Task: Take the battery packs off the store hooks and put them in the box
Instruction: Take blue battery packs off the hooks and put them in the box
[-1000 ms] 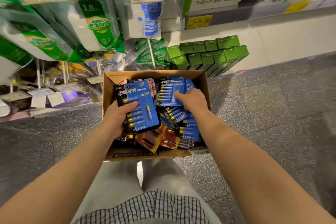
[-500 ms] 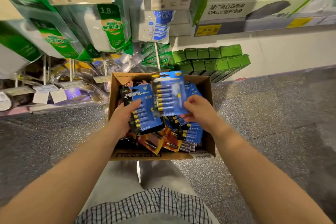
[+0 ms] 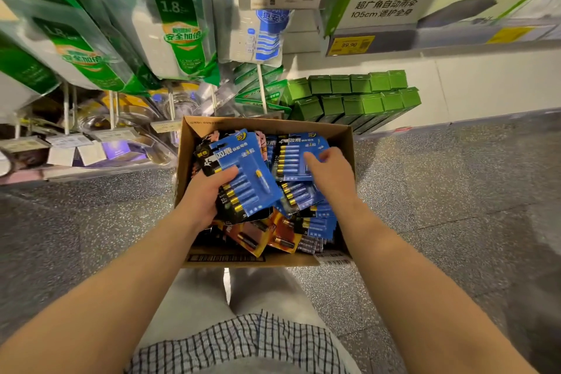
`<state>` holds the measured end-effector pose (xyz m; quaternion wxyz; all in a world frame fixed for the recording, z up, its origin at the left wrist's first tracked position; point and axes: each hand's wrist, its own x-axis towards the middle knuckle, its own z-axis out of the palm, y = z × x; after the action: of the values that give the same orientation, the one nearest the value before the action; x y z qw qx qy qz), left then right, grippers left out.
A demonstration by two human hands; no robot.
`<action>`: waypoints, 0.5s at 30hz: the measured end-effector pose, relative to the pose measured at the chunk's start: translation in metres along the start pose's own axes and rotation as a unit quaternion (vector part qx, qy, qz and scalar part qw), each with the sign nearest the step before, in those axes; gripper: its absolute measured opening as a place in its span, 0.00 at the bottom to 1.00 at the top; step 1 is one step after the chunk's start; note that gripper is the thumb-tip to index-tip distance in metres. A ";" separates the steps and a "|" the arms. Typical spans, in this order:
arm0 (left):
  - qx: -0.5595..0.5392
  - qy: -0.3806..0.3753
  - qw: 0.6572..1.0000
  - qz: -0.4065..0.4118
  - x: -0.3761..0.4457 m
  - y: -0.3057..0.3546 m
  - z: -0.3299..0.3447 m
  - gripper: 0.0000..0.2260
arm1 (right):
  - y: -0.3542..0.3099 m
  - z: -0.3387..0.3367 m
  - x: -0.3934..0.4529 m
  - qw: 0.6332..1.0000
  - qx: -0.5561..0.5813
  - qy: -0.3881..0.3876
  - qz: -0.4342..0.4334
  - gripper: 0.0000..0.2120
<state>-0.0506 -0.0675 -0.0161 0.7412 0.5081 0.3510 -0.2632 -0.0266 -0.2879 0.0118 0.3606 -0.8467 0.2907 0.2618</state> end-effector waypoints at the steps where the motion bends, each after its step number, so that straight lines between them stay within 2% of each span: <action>1: 0.004 0.007 1.000 -0.001 0.001 0.001 0.000 0.08 | 0.004 -0.001 0.004 0.999 -0.003 0.012 0.036 0.27; 2: 0.011 0.010 1.000 -0.004 0.002 0.001 -0.001 0.08 | 0.006 -0.001 0.007 0.998 -0.022 -0.008 0.057 0.28; 4: 0.020 0.012 1.000 -0.009 0.004 0.002 -0.001 0.09 | 0.012 0.001 0.013 0.995 -0.077 -0.042 0.050 0.18; 6: 0.029 0.006 1.000 -0.010 0.004 0.003 -0.001 0.10 | 0.013 0.000 0.017 0.993 -0.095 -0.053 0.036 0.22; 8: 0.038 0.000 0.999 -0.010 0.003 0.003 0.001 0.10 | 0.017 -0.002 0.018 0.997 -0.019 -0.062 0.035 0.22; 11: 0.043 -0.002 0.999 -0.010 0.002 0.005 0.002 0.10 | 0.021 -0.012 0.008 0.978 0.193 -0.066 0.052 0.11; 13: 0.046 -0.004 0.999 -0.004 0.001 0.007 0.003 0.09 | 0.024 -0.021 -0.001 0.969 0.237 -0.063 0.019 0.07; 15: 0.046 -0.009 0.999 0.003 0.000 0.009 0.003 0.09 | 0.026 -0.027 -0.011 0.961 0.264 -0.078 -0.008 0.07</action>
<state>-0.0433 -0.0669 -0.0103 0.7212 0.5397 0.3304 -0.2818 -0.0455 -0.3199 0.0241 0.5948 -0.7009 0.3133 0.2383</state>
